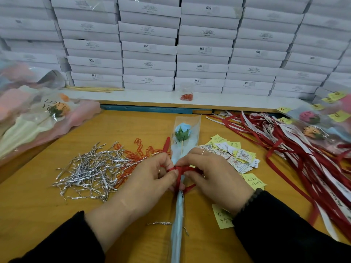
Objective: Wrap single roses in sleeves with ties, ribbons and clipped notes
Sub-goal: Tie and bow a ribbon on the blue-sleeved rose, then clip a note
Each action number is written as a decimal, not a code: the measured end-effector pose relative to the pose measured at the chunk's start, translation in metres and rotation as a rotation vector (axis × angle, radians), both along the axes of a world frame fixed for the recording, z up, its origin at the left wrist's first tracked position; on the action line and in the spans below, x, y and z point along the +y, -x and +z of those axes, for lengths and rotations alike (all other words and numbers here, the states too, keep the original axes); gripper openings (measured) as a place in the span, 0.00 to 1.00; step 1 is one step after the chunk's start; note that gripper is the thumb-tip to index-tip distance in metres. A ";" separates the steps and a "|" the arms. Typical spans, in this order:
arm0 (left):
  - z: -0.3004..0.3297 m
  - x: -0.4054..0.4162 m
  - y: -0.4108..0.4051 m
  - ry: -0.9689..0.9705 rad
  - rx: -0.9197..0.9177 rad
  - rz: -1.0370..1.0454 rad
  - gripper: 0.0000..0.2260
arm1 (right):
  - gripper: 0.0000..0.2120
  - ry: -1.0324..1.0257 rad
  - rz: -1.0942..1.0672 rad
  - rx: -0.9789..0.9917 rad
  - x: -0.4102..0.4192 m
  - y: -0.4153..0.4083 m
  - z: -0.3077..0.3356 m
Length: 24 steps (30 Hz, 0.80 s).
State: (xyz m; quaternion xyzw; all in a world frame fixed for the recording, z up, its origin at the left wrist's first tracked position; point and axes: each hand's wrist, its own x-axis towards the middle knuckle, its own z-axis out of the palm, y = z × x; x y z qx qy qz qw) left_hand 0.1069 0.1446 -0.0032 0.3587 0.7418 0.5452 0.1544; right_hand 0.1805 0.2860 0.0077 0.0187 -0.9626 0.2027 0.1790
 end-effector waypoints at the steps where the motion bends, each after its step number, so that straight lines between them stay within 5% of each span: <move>1: 0.000 0.000 0.000 0.008 0.007 0.005 0.08 | 0.11 0.017 -0.004 0.006 0.000 0.000 0.000; 6: 0.001 -0.001 -0.001 0.036 0.053 0.023 0.06 | 0.04 0.221 -0.006 -0.021 0.001 0.000 0.002; 11: 0.002 -0.001 -0.002 0.060 0.083 0.062 0.06 | 0.07 0.741 0.036 -0.133 0.000 -0.002 0.009; 24: -0.003 0.001 0.001 0.001 0.007 0.013 0.05 | 0.11 1.021 0.049 -0.180 0.006 -0.002 0.006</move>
